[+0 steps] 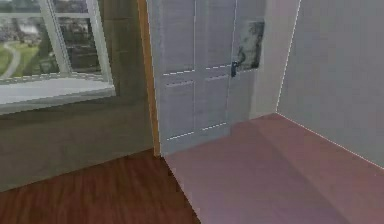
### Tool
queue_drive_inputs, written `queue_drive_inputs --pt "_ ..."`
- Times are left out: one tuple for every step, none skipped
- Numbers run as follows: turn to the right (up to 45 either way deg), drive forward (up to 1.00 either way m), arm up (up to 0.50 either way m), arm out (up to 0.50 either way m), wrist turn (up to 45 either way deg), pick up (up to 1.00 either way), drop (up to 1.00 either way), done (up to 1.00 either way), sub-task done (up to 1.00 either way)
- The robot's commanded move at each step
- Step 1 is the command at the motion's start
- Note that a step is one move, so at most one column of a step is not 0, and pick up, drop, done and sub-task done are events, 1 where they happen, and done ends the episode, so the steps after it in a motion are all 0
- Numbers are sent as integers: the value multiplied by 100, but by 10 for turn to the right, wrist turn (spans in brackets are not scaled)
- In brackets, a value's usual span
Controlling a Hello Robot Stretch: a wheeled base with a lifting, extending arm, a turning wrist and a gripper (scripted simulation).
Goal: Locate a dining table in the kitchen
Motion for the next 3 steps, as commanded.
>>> queue_drive_inputs --pt "-240 0 0 0 0 0 0 0 0" --pt "0 30 0 0 0 0 0 0 0" --pt "450 0 0 0 0 0 0 0 0"
